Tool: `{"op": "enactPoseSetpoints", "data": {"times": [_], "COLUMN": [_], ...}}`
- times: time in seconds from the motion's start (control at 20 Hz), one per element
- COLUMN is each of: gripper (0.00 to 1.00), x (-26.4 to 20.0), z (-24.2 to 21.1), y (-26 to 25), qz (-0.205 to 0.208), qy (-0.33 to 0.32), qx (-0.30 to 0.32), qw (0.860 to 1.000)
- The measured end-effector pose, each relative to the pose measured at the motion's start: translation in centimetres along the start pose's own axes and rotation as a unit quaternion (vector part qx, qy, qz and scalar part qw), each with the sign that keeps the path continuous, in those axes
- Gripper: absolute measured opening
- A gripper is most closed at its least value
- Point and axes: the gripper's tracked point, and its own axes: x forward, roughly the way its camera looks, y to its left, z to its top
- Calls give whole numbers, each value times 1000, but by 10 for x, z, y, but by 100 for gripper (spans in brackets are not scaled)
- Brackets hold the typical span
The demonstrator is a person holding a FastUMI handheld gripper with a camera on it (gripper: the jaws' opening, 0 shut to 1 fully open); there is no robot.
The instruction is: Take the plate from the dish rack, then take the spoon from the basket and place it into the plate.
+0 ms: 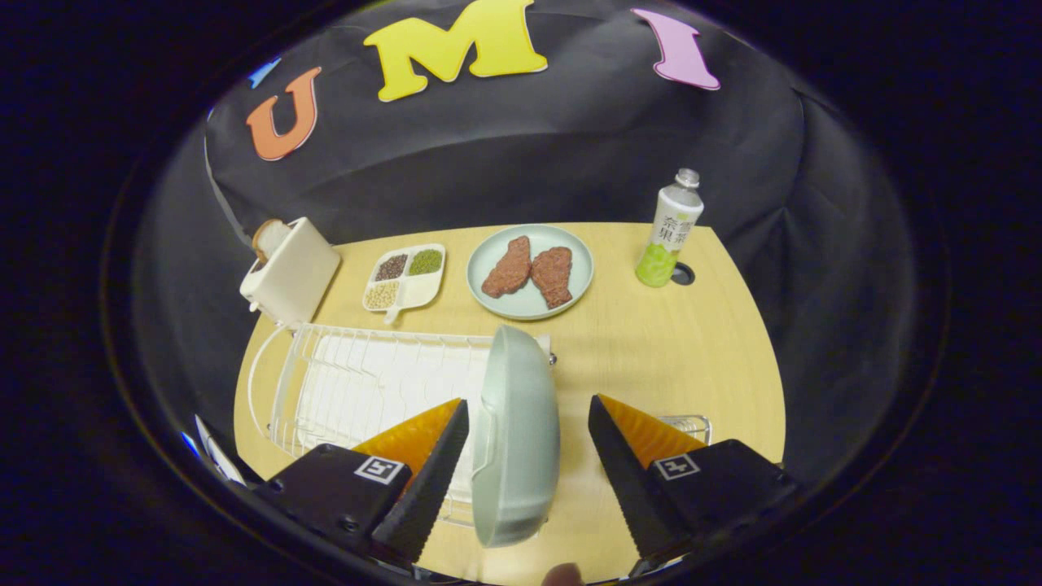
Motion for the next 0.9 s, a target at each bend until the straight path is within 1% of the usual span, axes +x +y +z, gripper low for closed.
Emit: {"op": "enactPoseSetpoints", "data": {"times": [0.1, 0.15, 0.25, 0.4, 0.45, 0.55, 0.65, 0.9], "gripper": [90, 85, 80, 64, 55, 44, 40, 38], "x": [5, 6, 8, 8, 7, 7, 4, -14], "z": [-1, -3, -4, -7, -7, -7, -8, -2], "y": [3, 3, 3, 8, 8, 7, 6, 5], "qz": [-2, -5, -8, -6, -9, -23, -36, -80], "qy": [6, 7, 8, 13, 12, 8, 3, -8], "qx": [9, 13, 21, 26, 28, 32, 34, 10], "qw": [1000, 1000, 1000, 1000, 999, 999, 999, 997]}}
